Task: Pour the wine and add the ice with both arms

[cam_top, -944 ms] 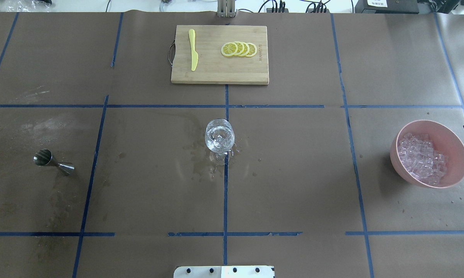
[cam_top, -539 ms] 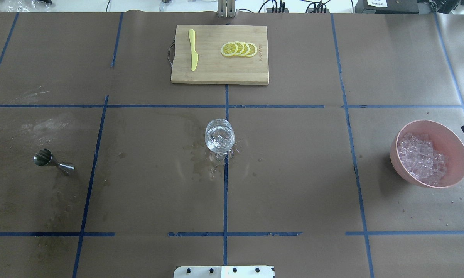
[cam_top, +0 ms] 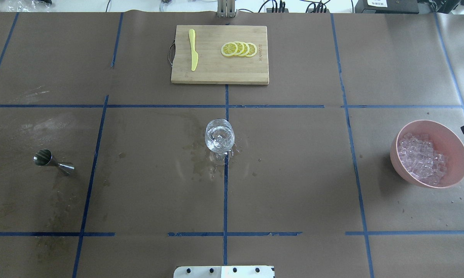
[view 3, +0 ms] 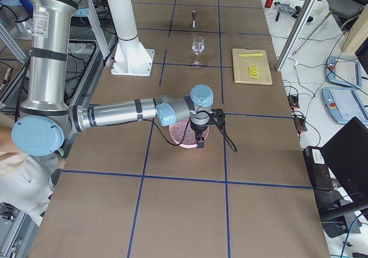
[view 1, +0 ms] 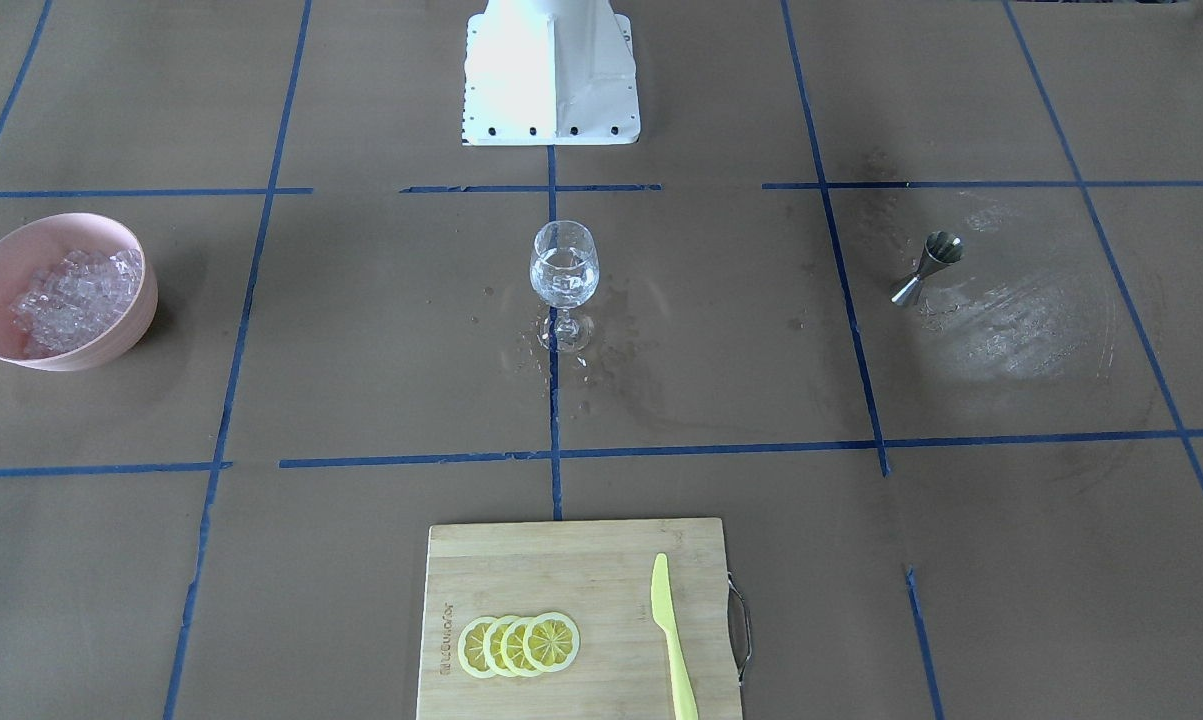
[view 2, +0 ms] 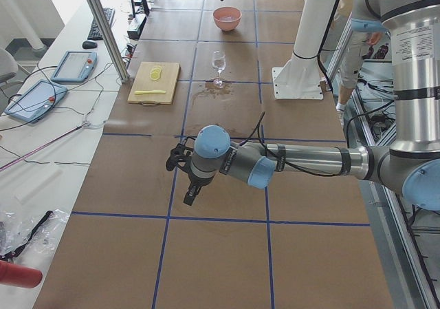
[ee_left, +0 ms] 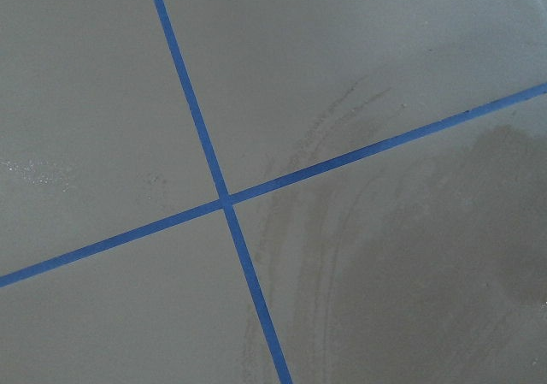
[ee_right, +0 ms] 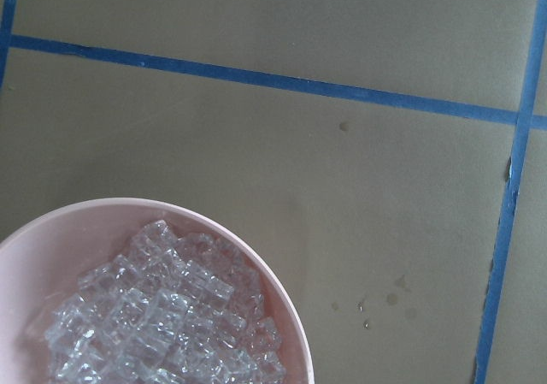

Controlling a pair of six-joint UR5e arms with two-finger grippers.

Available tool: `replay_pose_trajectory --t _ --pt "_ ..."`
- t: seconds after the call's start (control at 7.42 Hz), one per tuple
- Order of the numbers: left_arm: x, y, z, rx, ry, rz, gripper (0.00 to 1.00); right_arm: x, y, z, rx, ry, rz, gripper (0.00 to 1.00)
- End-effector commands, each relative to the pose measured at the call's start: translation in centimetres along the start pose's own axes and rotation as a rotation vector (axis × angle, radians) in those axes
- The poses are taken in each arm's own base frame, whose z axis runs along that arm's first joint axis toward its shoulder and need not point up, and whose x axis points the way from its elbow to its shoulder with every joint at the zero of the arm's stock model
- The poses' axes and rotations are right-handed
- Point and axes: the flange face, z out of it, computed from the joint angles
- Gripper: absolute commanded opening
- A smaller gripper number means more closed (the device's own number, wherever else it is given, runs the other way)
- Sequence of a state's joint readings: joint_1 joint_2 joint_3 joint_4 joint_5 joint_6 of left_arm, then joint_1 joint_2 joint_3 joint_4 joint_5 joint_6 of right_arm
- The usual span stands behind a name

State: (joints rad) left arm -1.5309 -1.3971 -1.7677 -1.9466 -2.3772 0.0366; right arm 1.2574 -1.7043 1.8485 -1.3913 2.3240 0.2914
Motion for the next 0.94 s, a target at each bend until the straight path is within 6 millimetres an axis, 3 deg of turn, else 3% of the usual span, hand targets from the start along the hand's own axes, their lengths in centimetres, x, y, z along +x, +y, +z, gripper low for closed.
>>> replay_pose_trajectory --t 0.0,0.81 --pt "-0.05 0.17 0.06 -0.002 0.001 -0.004 1.0 -0.47 0.05 0.48 -0.011 -0.002 -0.01 1.0" --pt "-0.15 0.38 0.16 -0.005 0.001 -0.009 1.0 -0.64 -0.65 1.04 -0.017 -0.001 -0.016 1.0"
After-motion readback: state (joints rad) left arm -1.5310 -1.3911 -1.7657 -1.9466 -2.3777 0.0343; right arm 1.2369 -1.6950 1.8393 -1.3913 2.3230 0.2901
